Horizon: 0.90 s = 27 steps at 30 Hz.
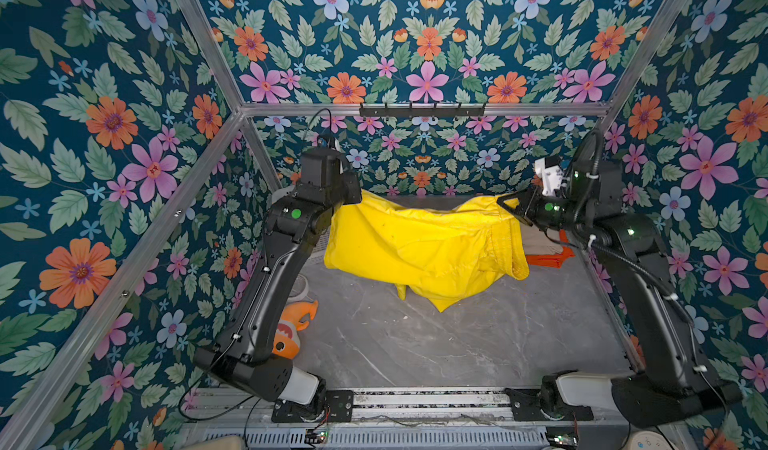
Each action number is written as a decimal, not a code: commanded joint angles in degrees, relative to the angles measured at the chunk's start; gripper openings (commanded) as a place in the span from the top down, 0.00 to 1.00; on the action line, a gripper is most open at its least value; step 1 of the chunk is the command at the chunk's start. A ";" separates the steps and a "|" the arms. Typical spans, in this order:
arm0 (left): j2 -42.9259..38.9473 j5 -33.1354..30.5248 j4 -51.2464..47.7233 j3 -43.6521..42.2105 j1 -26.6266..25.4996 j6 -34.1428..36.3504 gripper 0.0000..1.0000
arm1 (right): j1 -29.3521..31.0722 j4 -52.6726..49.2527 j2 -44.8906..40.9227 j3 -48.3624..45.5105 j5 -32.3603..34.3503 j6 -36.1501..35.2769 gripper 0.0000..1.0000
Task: Fold and stack the shorts
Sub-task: 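Lift the yellow shorts with both grippers and stretch them between the grippers, then lay the stretched yellow shorts flat on the table with both grippers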
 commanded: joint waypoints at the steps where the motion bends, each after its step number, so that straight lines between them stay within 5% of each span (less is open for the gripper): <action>1: 4.49 3.69 4.64 10.83 2.15 4.22 1.00 | -0.99 2.01 8.58 15.36 -6.12 -4.19 1.00; 4: 4.05 3.27 5.16 14.28 3.09 5.91 1.00 | -0.97 -6.52 16.53 32.97 -8.18 -7.34 1.00; 7: -1.38 2.99 5.16 6.66 3.41 6.34 1.00 | -0.90 -9.53 14.99 30.87 -9.32 -8.86 1.00; 14: -14.31 6.92 -3.26 -20.59 3.41 0.79 1.00 | -0.94 4.16 -8.61 -21.34 -13.06 -3.22 1.00; 18: -15.64 15.31 -4.58 -35.28 3.36 -3.65 1.00 | -0.86 5.24 -14.88 -44.18 -12.99 -0.04 1.00; 21: -16.05 23.97 2.63 -48.49 3.31 -8.57 1.00 | -0.94 6.77 -17.97 -55.91 -9.28 2.04 1.00; 27: -14.32 29.30 7.74 -63.09 2.35 -10.74 1.00 | -0.99 8.14 -21.04 -67.97 -7.56 5.19 1.00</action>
